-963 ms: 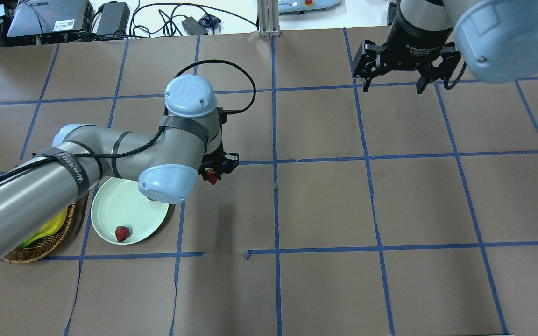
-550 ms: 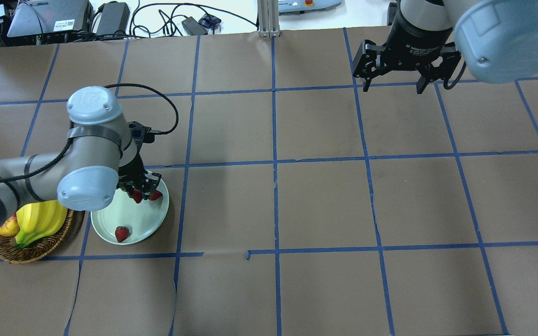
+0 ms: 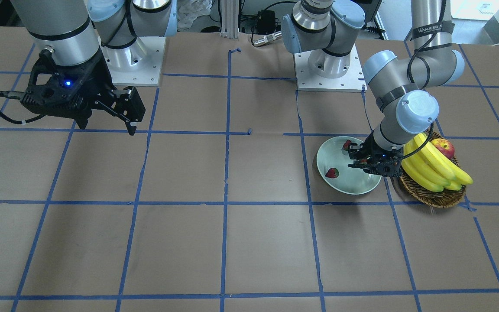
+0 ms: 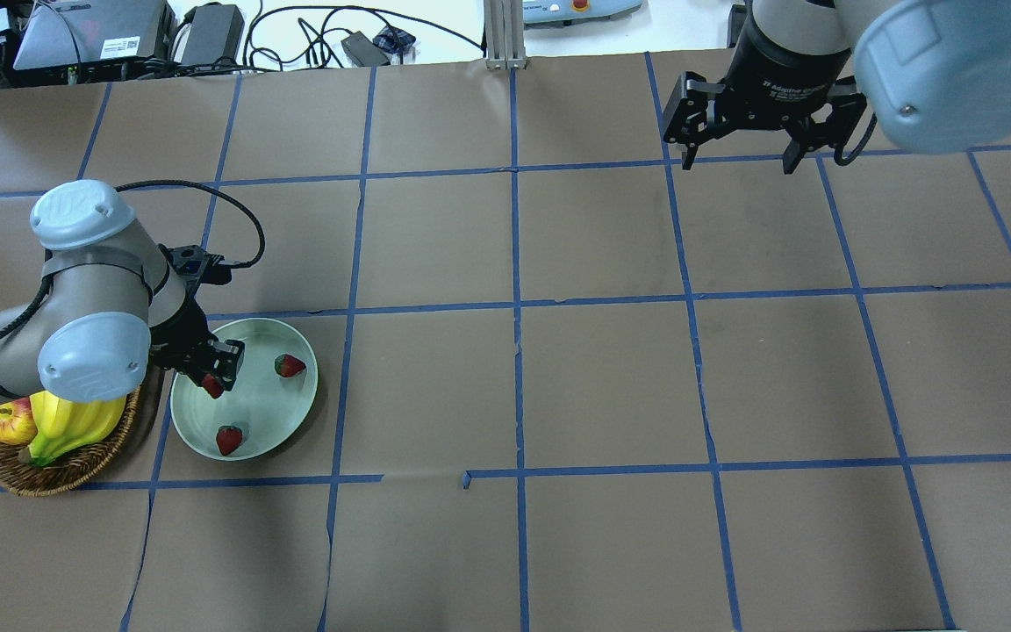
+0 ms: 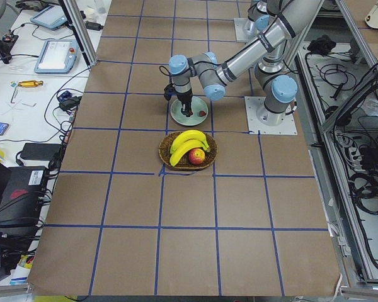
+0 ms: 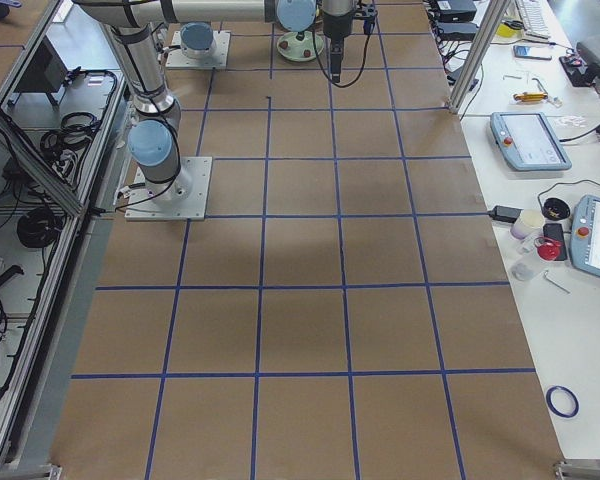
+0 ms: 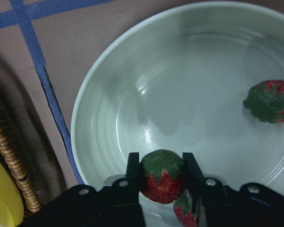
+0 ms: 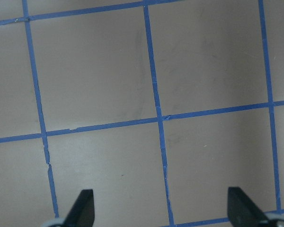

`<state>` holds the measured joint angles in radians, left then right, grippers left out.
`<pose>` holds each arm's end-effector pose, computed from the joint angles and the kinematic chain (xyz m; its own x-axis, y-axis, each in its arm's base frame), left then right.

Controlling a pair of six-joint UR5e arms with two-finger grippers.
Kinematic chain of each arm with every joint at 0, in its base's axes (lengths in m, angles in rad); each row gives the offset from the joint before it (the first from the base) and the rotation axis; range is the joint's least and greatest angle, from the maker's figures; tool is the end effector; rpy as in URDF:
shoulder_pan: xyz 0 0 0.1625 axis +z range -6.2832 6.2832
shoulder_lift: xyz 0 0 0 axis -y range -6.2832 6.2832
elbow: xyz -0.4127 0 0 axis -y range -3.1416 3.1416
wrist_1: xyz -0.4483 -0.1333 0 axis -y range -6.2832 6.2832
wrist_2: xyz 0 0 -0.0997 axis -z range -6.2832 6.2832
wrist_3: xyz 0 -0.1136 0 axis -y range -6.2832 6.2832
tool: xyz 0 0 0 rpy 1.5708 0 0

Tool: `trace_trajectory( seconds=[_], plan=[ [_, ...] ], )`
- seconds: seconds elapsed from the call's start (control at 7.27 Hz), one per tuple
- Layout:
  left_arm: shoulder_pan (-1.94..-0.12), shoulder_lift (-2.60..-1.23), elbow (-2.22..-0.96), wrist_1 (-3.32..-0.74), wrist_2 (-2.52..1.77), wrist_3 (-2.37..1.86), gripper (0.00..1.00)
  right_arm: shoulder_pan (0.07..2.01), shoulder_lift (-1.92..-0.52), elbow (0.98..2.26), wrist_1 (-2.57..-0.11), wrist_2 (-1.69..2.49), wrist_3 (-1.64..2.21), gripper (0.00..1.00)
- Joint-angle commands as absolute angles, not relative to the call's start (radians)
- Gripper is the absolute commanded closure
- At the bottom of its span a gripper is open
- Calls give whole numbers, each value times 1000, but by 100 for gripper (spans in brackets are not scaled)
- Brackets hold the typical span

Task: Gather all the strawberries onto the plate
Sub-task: 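Lower the strawberry onto the green plate and open the left gripper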

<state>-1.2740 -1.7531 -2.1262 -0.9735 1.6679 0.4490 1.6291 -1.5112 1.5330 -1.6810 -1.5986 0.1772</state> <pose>0.0262 -0.5038 0.1409 -0.9867 0.1605 -0.0257 0.1540 0.9737 0.1677 0.1638 -0.5735 0.4604 -0.9927 0.1204 0.0117 0.1188 0.9887 -0.0918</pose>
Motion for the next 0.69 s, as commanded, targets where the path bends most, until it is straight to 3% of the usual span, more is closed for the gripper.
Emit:
trace_trajectory(
  seconds=[0.0,0.14,0.55],
  plan=[
    [-1279,-1743,-2115,-976,1661,431,0,1629,-1511,1529,-1681,-1600,179,0],
    [-1293,-1726,-2088,-976,1637,379,0,1629,-1511,1529,-1683,-1600,179,0],
    [-1469,-1704,-1807,-1159,1606,147,0,1629,-1513,1532,-1681,-1600,179,0]
  ],
)
